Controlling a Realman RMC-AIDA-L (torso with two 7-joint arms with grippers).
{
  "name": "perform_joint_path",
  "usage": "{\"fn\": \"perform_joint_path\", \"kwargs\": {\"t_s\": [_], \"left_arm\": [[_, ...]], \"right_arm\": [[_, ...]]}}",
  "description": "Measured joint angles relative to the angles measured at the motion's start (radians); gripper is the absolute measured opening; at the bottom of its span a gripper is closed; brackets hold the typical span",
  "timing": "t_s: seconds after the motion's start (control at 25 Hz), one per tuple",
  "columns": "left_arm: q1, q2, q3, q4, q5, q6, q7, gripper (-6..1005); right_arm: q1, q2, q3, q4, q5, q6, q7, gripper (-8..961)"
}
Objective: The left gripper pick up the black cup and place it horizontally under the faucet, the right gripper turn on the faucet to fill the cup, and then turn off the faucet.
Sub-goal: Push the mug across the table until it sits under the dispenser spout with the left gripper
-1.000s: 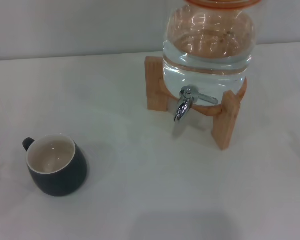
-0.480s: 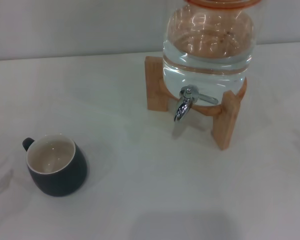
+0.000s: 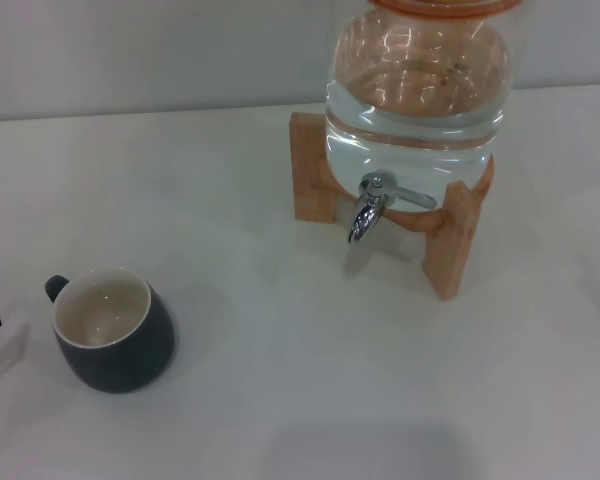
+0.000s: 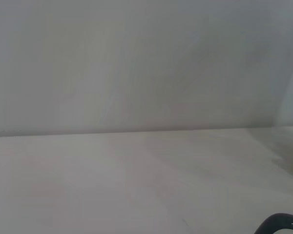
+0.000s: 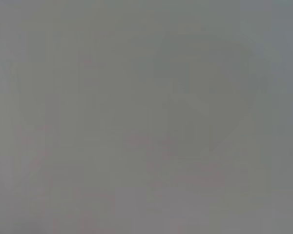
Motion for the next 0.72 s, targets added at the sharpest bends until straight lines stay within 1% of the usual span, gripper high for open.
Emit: {"fn": "perform_joint_path", "kwargs": {"t_s": [0.08,0.28,0.4,0.44,0.52,0.72], "left_arm": [[-0.002,-0.007,0.002,0.001,0.000,0.008,0.009,795],[-0.012,-0.011,0.008,0.001,0.006,0.012,0.024,789],[-0.013,-0.020,0.005,0.001,0.006,0.014,0.057,785],[-0.013,-0.020,0.005,0.001,0.006,0.014,0.057,784],[-0.017,-0.029,0.001,0.001,0.001,0.022,0.090,782],[-0.039,-0.034,0.008,-0.017,0.005,0.063,0.120,775]], "right_arm": [[0.002,0.001,-0.001,0.000,0.000,-0.004,0.011,860],[0.008,0.002,0.001,-0.008,-0.001,-0.004,0.033,859],[0.015,0.003,0.001,-0.013,-0.002,-0.004,0.040,859],[0.017,0.003,0.000,-0.013,-0.002,-0.003,0.043,859],[0.022,0.003,0.000,-0.014,-0.002,-0.003,0.045,859],[0.041,0.005,-0.002,-0.008,-0.005,-0.016,0.046,860]]}}
